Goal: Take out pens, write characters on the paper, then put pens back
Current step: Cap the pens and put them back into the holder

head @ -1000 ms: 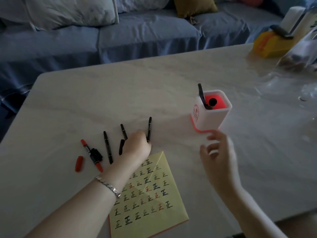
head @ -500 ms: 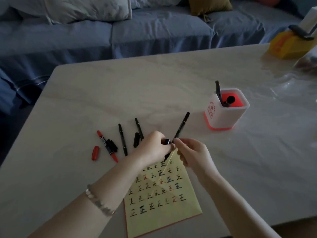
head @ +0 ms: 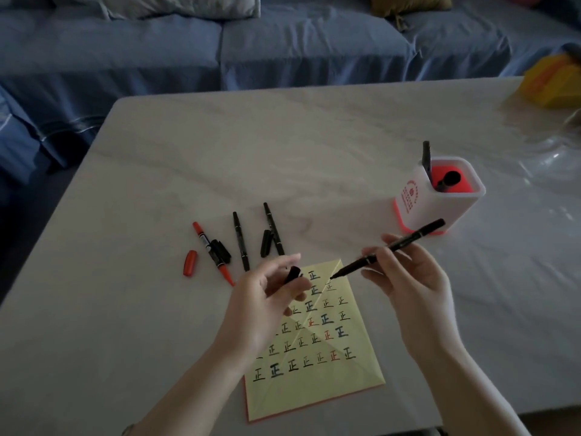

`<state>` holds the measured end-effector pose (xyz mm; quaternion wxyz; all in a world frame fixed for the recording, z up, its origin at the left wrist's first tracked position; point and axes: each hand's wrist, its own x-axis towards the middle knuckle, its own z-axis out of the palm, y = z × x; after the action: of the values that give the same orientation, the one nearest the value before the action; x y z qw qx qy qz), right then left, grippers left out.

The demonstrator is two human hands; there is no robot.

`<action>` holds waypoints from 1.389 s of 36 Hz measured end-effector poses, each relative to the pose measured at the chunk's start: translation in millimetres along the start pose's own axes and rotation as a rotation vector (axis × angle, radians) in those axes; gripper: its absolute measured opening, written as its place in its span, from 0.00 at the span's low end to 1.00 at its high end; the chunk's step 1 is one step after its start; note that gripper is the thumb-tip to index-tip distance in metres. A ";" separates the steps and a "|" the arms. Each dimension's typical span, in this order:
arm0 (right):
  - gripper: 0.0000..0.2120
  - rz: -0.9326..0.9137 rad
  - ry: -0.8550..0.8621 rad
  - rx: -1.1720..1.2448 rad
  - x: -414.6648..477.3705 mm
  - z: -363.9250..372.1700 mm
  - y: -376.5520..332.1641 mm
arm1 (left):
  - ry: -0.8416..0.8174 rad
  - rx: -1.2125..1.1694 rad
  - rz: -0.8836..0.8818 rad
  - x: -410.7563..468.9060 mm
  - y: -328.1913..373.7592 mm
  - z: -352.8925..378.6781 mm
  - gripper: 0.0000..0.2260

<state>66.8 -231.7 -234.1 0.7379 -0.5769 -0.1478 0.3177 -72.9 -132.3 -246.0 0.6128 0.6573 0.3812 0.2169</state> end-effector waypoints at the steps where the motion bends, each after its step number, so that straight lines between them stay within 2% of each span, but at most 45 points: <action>1: 0.09 -0.008 -0.007 0.054 -3.0 0.8 -2.4 | 0.002 -0.017 0.001 -2.6 -0.9 1.1 0.14; 4: 0.19 -0.034 -0.021 0.112 -11.8 5.2 -7.7 | -0.004 -0.056 0.020 -8.0 -2.2 3.5 0.11; 9: 0.15 -0.094 -0.037 0.096 -20.6 9.0 -5.7 | -0.029 -0.144 0.039 -14.2 3.9 8.3 0.11; 17: 0.16 -0.108 -0.034 0.042 -24.6 7.9 -5.6 | -0.021 -0.120 0.068 -16.9 5.0 9.8 0.05; 28: 0.16 -0.114 -0.039 0.026 -29.6 5.0 -0.2 | -0.046 -0.097 0.082 -20.6 7.0 11.4 0.06; 30: 0.20 -0.143 -0.063 0.015 -31.0 6.7 -0.2 | -0.049 -0.068 0.091 -22.0 7.9 11.8 0.05; 35: 0.40 -0.220 -0.047 -0.045 -32.8 9.5 -1.5 | -0.071 -0.024 0.109 -27.0 10.6 13.9 0.05; 37: 0.44 -0.259 -0.061 -0.073 -33.6 10.6 -2.4 | -0.068 -0.025 0.112 -28.2 10.4 14.6 0.05; 45: 0.31 -0.168 -0.026 -0.028 -33.1 12.9 3.9 | -0.025 -0.045 0.185 -31.9 9.3 20.5 0.03; 50: 0.35 -0.121 -0.010 0.064 -38.3 24.2 9.2 | 0.022 0.008 0.284 -36.0 9.6 24.6 0.05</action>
<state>21.0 -236.6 -230.0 0.7732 -0.5414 -0.1757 0.2797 -74.3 -175.2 -234.0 0.5693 0.7046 0.2919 0.3070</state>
